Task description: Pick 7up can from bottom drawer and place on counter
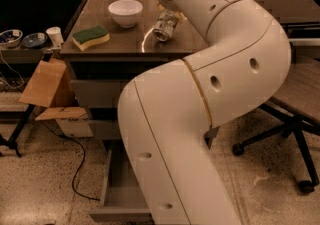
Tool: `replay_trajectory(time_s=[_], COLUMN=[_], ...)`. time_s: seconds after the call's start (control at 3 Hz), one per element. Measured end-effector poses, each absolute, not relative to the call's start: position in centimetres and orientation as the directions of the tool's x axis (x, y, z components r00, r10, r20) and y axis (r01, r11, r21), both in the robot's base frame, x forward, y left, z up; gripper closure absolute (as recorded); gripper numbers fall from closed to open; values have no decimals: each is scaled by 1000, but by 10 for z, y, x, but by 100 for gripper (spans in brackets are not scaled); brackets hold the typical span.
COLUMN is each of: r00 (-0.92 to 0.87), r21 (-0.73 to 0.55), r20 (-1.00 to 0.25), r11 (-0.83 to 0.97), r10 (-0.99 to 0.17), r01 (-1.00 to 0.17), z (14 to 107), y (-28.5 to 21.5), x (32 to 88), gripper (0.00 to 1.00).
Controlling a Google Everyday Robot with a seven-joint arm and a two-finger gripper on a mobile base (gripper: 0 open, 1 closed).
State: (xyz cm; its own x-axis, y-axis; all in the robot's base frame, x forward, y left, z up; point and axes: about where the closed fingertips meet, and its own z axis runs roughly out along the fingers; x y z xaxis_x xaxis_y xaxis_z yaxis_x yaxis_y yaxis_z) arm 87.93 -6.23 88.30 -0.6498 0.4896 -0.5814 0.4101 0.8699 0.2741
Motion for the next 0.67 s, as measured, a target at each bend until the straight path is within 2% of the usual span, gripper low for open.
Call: replay_trajectory(time_s=[0.33, 0.67], r00=[-644, -644], r21=[276, 276], r20=[-583, -583], r11=[866, 866], r10=[496, 496], r01=[416, 416], z=[884, 884], y=[-71, -71], x=[882, 882], gripper=[0, 0])
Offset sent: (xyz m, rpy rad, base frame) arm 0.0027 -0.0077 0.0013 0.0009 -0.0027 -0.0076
